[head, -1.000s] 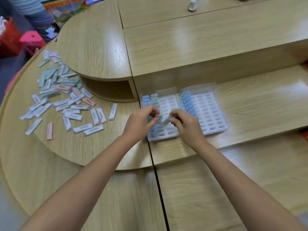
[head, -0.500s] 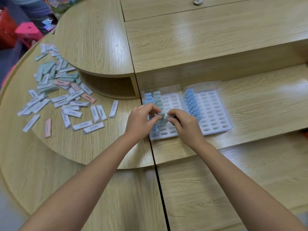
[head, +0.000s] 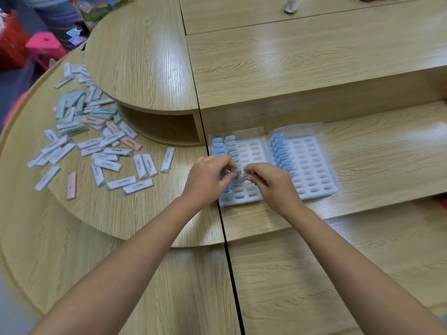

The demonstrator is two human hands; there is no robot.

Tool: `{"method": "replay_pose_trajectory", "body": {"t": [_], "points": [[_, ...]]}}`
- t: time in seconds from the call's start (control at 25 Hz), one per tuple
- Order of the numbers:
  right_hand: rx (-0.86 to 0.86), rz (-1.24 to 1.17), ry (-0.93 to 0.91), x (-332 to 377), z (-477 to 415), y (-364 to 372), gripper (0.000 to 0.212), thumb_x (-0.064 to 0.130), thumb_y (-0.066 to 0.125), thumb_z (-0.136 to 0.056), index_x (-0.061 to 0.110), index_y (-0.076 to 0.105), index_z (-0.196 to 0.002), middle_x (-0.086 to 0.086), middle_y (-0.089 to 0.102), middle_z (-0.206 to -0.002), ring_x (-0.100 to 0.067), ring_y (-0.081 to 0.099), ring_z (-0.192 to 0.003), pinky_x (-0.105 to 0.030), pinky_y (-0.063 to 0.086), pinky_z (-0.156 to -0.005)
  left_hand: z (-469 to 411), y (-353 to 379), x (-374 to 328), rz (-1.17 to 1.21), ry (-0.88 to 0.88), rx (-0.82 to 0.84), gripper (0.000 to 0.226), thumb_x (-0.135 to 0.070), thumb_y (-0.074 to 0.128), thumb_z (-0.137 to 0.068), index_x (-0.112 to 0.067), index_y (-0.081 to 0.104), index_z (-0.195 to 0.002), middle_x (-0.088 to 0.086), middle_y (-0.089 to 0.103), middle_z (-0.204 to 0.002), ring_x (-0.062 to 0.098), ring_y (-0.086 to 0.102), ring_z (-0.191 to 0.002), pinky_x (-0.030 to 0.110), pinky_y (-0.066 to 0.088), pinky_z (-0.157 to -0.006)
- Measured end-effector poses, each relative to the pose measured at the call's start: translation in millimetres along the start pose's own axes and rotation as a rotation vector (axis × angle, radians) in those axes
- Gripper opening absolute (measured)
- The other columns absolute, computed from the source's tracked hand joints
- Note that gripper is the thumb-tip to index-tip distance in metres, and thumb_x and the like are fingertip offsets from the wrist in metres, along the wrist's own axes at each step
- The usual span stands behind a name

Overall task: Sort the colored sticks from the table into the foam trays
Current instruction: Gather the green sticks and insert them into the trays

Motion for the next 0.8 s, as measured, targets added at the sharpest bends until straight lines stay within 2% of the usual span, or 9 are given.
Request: {"method": "replay_pose_trajectory", "body": {"t": [0.08, 0.2, 0.28, 0.44, 0.52, 0.6, 0.68, 0.8], "points": [[0.007, 0.039, -0.041, 1.9, -1.4, 3.9, 0.013, 0.009, 0.059, -0.086, 0.004, 0.066, -0.096, -0.006, 0.066, -0.085, -0.012, 0.057, -0.077, -0.024, 0.046, -0.067, -3.4, 0.5, -3.0, -0.087, 0.050, 0.011, 0.005, -0.022, 0.068, -0.084, -0.019, 0.065, -0.087, -0.012, 0.060, -0.076, 0.011, 0.055, -0.075, 0.023, 0.027, -0.074], [-0.023, 0.156, -0.090, 6.3, 0.5, 12.9, 0.015, 0.009, 0.058, -0.087, 0.007, 0.066, -0.099, -0.004, 0.062, -0.084, -0.018, 0.056, -0.074, -0.028, 0.046, -0.057, -4.2, 0.7, -0.7, -0.169, 0.128, -0.038, 0.002, -0.020, 0.069, -0.082, -0.019, 0.067, -0.083, -0.008, 0.065, -0.075, 0.016, 0.058, -0.075, 0.026, 0.030, -0.072], [-0.054, 0.197, -0.110, 9.2, 5.2, 18.3, 0.018, 0.007, 0.058, -0.087, 0.010, 0.064, -0.104, -0.002, 0.063, -0.085, -0.017, 0.056, -0.076, -0.026, 0.046, -0.058, -1.9, 3.0, 3.0, -0.191, 0.168, -0.069, 0.004, -0.022, 0.067, -0.081, -0.019, 0.069, -0.081, -0.007, 0.065, -0.075, 0.017, 0.058, -0.075, 0.026, 0.030, -0.071], [-0.068, 0.242, -0.081, 5.9, 10.8, 24.2, 0.008, 0.007, 0.054, -0.089, 0.008, 0.062, -0.088, -0.002, 0.061, -0.083, -0.017, 0.054, -0.073, -0.032, 0.046, -0.047, -1.8, 3.5, 7.9, -0.199, 0.199, -0.122, 0.020, -0.032, 0.056, -0.084, -0.020, 0.072, -0.083, -0.005, 0.059, -0.079, 0.012, 0.051, -0.079, 0.024, 0.027, -0.076], [-0.041, 0.256, -0.055, 5.6, 12.1, 27.1, 0.012, 0.008, 0.052, -0.088, 0.008, 0.063, -0.093, -0.002, 0.061, -0.089, -0.016, 0.054, -0.076, -0.031, 0.045, -0.045, -3.4, 1.2, 8.8, -0.201, 0.183, -0.126, 0.017, -0.031, 0.058, -0.082, -0.021, 0.072, -0.083, -0.006, 0.056, -0.081, 0.012, 0.050, -0.081, 0.023, 0.022, -0.079], [-0.028, 0.256, -0.019, 10.3, 14.0, 25.6, 0.015, 0.004, 0.055, -0.086, 0.008, 0.063, -0.098, -0.004, 0.059, -0.094, -0.016, 0.053, -0.078, -0.031, 0.045, -0.047, -0.4, -1.9, 6.6, -0.154, 0.154, -0.107, 0.015, -0.028, 0.060, -0.083, -0.021, 0.073, -0.088, -0.006, 0.055, -0.083, 0.013, 0.052, -0.081, 0.024, 0.024, -0.082], [-0.059, 0.254, 0.012, 18.4, 12.7, 19.3, 0.020, -0.001, 0.059, -0.082, 0.006, 0.064, -0.100, -0.008, 0.057, -0.099, -0.017, 0.052, -0.083, -0.026, 0.045, -0.055, 7.2, -10.7, 4.0, -0.049, 0.096, -0.107, 0.014, -0.021, 0.060, -0.086, -0.019, 0.072, -0.094, -0.006, 0.056, -0.087, 0.012, 0.055, -0.077, 0.027, 0.033, -0.081], [-0.061, 0.222, 0.010, 41.2, 8.6, 13.7, 0.018, 0.001, 0.058, -0.083, 0.006, 0.064, -0.099, -0.006, 0.059, -0.096, -0.013, 0.051, -0.086, -0.023, 0.044, -0.062, 44.3, -34.7, 10.9, 0.055, -0.029, -0.149, 0.014, -0.017, 0.059, -0.089, -0.020, 0.070, -0.097, -0.012, 0.053, -0.089, 0.003, 0.051, -0.070, 0.022, 0.043, -0.068]]}}
Point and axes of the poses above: each hand's wrist, its own z-axis away from the middle knuckle, its own y-axis out of the palm, x = y × z, the point moved 3 cm from there along -z, towards the middle knuckle
